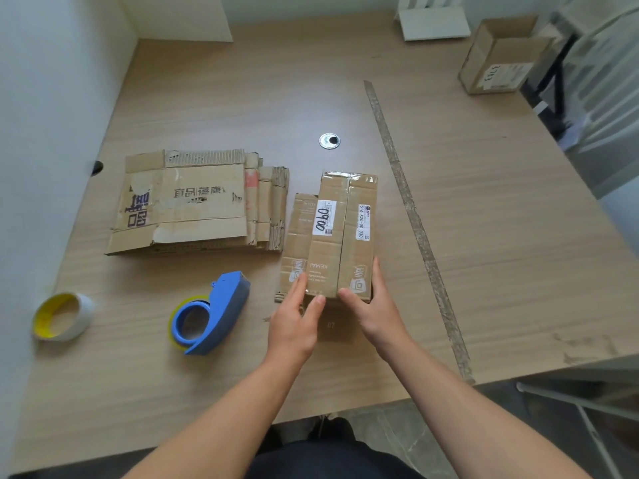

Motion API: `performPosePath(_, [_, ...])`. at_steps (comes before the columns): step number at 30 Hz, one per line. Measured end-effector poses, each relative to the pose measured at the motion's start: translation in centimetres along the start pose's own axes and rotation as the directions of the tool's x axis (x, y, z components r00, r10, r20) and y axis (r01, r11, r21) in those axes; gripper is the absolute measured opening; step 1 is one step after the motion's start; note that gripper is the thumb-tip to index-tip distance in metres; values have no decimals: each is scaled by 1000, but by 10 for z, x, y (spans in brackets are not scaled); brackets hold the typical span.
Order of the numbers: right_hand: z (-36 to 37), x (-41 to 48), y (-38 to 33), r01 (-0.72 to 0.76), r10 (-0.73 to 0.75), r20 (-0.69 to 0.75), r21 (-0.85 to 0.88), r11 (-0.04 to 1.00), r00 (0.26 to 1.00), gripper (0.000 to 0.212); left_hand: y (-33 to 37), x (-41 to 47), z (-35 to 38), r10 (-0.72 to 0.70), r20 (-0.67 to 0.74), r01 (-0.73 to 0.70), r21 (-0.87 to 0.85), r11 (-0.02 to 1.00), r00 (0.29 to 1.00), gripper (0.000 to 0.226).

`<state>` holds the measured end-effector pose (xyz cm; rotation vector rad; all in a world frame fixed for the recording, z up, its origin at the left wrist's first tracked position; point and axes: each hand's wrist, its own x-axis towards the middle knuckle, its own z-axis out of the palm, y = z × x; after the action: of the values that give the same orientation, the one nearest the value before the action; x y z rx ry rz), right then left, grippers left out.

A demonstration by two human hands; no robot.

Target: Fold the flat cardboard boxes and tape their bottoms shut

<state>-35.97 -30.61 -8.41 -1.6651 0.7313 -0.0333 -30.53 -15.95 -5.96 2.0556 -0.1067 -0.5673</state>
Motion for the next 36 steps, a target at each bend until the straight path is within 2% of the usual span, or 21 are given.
performPosePath(4, [2,0,1,4,-4,-5,19,1000,1000,102,1,8,4,-56,-31,54,-73,996,998,53])
performPosePath(8, [1,0,0,-7,7,-7,34,999,1000,103,3,12,13,-152,-122,128,-185,974,981,45])
performPosePath(10, [1,0,0,-6,7,-17,48,999,1000,101,2,14,18,-207,-140,156,-309,938,968,40])
performPosePath(14, [1,0,3,-14,16,-33,63,998,999,98,5,21,16,-352,-105,239,-555,797,930,29])
performPosePath(17, [2,0,3,-35,38,-34,79,996,999,97,8,24,13,-401,-62,284,-609,740,914,29])
performPosePath(20, [2,1,1,-45,46,-18,68,997,999,96,9,25,13,-400,-55,282,-624,729,915,27])
performPosePath(22, [4,1,-2,-47,47,-19,31,998,999,102,6,24,15,-338,-95,233,-555,799,936,28])
performPosePath(24, [8,1,-5,-30,29,-32,-40,999,999,117,2,20,14,-226,-123,169,-357,919,966,35])
performPosePath(26, [9,0,-7,-16,12,-37,-116,993,999,128,-1,15,14,-143,-76,125,-200,972,987,43])
performPosePath(29, [6,1,-5,13,-26,-44,-261,965,999,127,-5,14,11,-93,-7,92,-110,990,996,49])
performPosePath(33, [2,5,-3,83,-105,-22,-462,883,994,120,-9,19,4,-43,11,43,2,999,999,48])
performPosePath(36, [5,6,-1,111,-139,-13,-530,841,990,115,-11,20,2,-18,25,17,67,998,1000,48])
